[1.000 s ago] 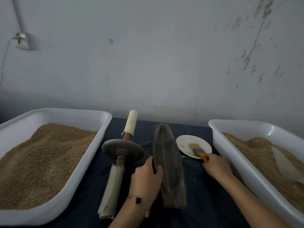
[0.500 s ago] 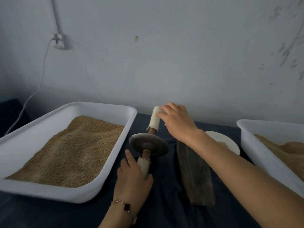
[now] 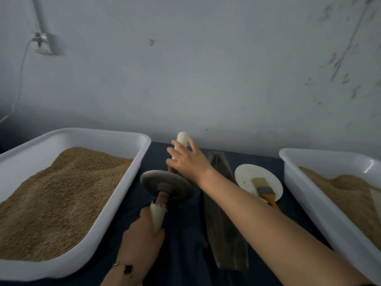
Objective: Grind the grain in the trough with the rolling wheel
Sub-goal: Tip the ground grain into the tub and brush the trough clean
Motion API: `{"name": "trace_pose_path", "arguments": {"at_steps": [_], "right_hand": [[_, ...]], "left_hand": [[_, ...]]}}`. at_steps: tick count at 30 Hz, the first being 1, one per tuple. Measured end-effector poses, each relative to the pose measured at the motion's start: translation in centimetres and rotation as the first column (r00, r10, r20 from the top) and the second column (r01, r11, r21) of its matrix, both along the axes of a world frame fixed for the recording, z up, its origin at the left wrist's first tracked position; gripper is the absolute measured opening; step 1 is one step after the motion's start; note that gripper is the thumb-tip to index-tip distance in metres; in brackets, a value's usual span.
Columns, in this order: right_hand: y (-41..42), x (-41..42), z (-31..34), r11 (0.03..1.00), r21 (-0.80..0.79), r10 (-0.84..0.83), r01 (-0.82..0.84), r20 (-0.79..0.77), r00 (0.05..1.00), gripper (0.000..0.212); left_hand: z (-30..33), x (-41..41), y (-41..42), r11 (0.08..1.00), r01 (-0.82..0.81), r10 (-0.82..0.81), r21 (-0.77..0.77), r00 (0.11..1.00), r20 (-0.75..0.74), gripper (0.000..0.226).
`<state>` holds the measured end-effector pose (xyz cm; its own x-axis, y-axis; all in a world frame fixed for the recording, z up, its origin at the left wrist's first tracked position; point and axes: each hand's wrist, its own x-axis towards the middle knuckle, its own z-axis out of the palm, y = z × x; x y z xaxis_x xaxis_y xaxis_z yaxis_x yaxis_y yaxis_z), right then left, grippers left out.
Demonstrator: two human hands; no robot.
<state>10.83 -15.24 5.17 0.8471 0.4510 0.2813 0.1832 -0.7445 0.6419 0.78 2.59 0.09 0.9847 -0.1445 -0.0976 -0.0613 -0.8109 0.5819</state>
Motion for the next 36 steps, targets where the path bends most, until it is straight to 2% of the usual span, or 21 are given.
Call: {"name": "trace_pose_path", "arguments": {"at_steps": [3, 5, 7, 11, 14, 15, 19, 22, 26, 32, 36], "right_hand": [[-0.8, -0.4, -0.2, 0.997, -0.061, -0.035, 0.036, 0.014, 0.999, 0.028], [-1.6, -0.9, 0.5, 0.999, -0.007, -0.032, 0.032, 0.085, 0.996, 0.029], [-2.3, -1.8, 2.0, 0.998, 0.064, -0.011, 0.000, 0.165, 0.986, 0.025], [-4.9, -4.5, 5.6, 0.985, 0.171, -0.044, -0.014, 0.330, 0.943, 0.014], [-7.8, -7.2, 6.7, 0.955, 0.295, -0.108, 0.036, 0.232, 0.967, 0.027], [-8.7, -8.3, 6.9, 0.942, 0.329, -0.134, 0.064, 0.194, 0.972, 0.032], [-11.1, -12.1, 6.2, 0.925, 0.357, -0.236, 0.129, 0.275, 0.932, 0.020], [-12.0, -14.0, 5.1, 0.894, 0.414, -0.299, 0.173, 0.260, 0.918, 0.028], [-12.3, -15.5, 3.1, 0.852, 0.435, -0.394, 0.292, 0.164, 0.904, 0.037], [-12.5, -15.9, 0.5, 0.799, 0.475, -0.424, 0.368, 0.012, 0.906, 0.023], [-12.2, -15.7, -0.3, 0.788, 0.488, -0.419, 0.375, -0.021, 0.908, 0.026]], "left_hand": [[0.1, 0.1, 0.1, 0.998, 0.001, 0.001, -0.062, 0.999, 0.033, 0.054], [0.7, -0.2, -0.1, 0.994, 0.004, 0.006, -0.108, 0.996, 0.087, 0.053], [1.6, -0.2, -0.3, 0.991, 0.020, 0.009, -0.136, 0.978, 0.209, 0.051], [5.2, 1.0, -0.6, 0.991, 0.128, -0.100, -0.040, 0.904, 0.415, 0.041], [7.5, 1.8, -1.7, 0.978, 0.183, -0.208, 0.099, 0.841, 0.499, 0.034], [8.0, 1.9, -2.1, 0.971, 0.194, -0.239, 0.141, 0.830, 0.504, 0.032], [9.2, 2.7, -3.9, 0.939, 0.259, -0.340, 0.226, 0.792, 0.508, 0.020], [9.3, 3.6, -5.3, 0.924, 0.278, -0.378, 0.263, 0.768, 0.517, 0.020], [8.5, 4.6, -6.6, 0.904, 0.294, -0.419, 0.311, 0.760, 0.497, 0.024], [6.5, 5.4, -7.4, 0.863, 0.320, -0.479, 0.390, 0.763, 0.434, 0.023], [5.7, 5.8, -7.3, 0.855, 0.342, -0.486, 0.389, 0.791, 0.371, 0.025]]}}
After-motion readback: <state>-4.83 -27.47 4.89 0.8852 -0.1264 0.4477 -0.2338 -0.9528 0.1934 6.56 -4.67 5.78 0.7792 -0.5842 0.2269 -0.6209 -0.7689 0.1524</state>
